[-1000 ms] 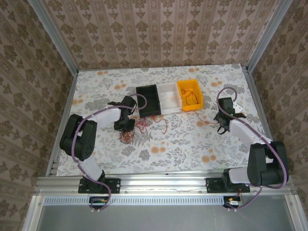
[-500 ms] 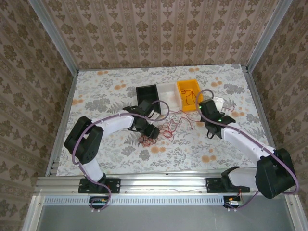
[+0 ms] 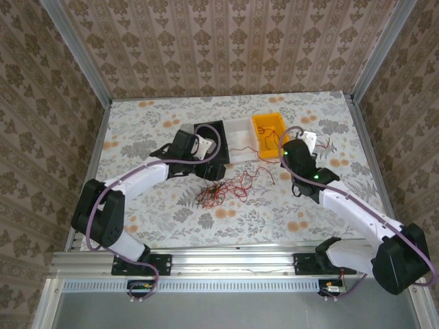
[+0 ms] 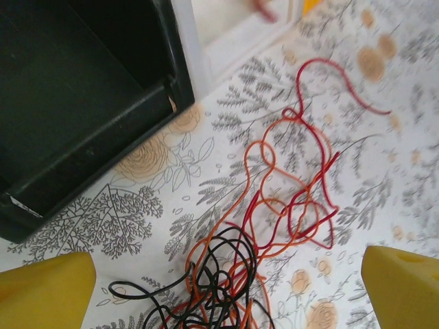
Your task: Untangle the cables
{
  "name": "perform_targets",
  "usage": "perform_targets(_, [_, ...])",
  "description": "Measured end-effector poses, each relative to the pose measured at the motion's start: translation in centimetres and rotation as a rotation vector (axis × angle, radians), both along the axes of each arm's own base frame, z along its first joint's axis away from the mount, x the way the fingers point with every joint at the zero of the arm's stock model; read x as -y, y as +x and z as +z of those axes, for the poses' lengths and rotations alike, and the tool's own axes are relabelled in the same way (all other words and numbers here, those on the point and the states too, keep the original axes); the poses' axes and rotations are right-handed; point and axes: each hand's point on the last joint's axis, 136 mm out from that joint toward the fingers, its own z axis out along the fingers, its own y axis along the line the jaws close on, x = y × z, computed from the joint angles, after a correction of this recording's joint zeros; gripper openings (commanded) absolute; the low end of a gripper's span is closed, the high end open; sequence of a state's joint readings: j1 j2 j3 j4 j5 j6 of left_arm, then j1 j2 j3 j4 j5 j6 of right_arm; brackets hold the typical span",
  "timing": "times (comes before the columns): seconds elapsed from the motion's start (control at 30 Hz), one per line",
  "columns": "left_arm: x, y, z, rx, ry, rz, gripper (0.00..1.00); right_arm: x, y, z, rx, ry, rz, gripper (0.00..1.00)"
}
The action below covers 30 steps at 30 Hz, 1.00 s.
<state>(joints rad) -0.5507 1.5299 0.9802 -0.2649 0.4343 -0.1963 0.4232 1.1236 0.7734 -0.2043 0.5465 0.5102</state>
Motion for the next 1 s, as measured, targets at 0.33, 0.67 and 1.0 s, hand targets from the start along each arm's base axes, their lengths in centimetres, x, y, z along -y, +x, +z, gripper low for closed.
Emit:
perform_targets(0.33, [3.1, 0.5, 3.4, 0.041, -0.187, -0.033, 0.99, -2.8, 1.2, 0.2, 0.044, 0.335, 0.163, 0.00])
perform_targets(0.67, [8.1, 4.1, 5.6, 0.135, -0.291, -0.034, 0.83, -8.4, 1.4, -3.6, -0.108, 0.484, 0.374, 0.00])
perform_targets(1.0, [10.9, 4.0, 6.6, 0.151, -0.336, -0.085, 0.85, -15.0, 0.1, -4.1, -0.204, 0.483, 0.655, 0.00])
